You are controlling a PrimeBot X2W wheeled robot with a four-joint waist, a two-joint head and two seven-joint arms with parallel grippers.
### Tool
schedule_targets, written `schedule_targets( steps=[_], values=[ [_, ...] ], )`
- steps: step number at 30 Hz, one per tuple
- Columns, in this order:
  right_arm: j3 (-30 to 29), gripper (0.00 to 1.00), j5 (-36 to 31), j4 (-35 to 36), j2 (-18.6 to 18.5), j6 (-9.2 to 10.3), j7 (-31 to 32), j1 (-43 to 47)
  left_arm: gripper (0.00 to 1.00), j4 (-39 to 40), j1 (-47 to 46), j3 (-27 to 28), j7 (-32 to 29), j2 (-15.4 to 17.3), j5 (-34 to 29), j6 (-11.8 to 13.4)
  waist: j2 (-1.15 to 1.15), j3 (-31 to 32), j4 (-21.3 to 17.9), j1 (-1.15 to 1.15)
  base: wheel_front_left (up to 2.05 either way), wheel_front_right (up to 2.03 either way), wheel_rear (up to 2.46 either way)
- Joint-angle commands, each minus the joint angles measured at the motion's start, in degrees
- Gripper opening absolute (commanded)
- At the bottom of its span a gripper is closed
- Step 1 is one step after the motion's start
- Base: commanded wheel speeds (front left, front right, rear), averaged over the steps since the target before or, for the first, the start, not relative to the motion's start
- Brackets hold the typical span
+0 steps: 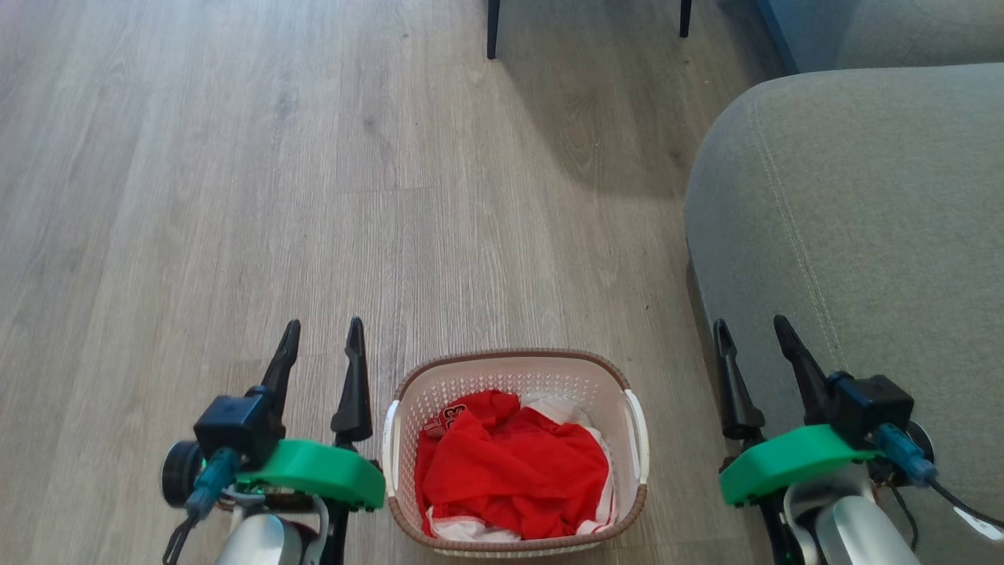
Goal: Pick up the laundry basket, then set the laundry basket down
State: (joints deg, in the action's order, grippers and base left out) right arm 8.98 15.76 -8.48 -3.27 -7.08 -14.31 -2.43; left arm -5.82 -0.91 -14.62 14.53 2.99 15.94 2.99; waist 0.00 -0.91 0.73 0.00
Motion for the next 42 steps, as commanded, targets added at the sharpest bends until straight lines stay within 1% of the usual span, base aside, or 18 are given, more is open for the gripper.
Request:
schedule_targets(
  steps=[1,3,4,7,42],
  values=[
    [1.2,1.00,0.1,1.5,0.4,-0.41,-0.7,-1.4,1.00,1.6,-1.3,1.9,0.5,-0.1,0.4,-0.1,0.00,0.0,0.0,0.00,0.00,0.00,0.00],
    [1.2,1.00,0.2,1.4,0.4,-0.41,-0.7,-1.5,1.00,1.5,-1.3,1.9,0.5,-0.1,0.8,-0.3,0.00,0.1,-0.1,0.00,0.00,0.00,0.00],
    [0.0,0.00,0.0,-0.1,0.0,0.00,0.0,0.0,0.00,-0.3,0.0,0.0,0.0,0.0,0.6,0.0,0.00,0.1,-0.1,0.00,0.00,0.00,0.00],
    [0.3,0.00,0.2,-2.2,0.0,0.00,0.1,0.8,0.00,-2.7,0.6,-0.1,-0.2,0.0,0.9,0.0,0.00,0.1,-0.1,0.00,0.00,0.00,0.00],
    [-2.6,0.00,22.3,-3.1,-1.0,-0.11,4.6,-0.4,0.00,-4.3,-1.0,4.2,-4.7,1.1,22.8,-2.8,0.00,0.3,-0.2,0.00,0.00,0.00,0.00]
  ],
)
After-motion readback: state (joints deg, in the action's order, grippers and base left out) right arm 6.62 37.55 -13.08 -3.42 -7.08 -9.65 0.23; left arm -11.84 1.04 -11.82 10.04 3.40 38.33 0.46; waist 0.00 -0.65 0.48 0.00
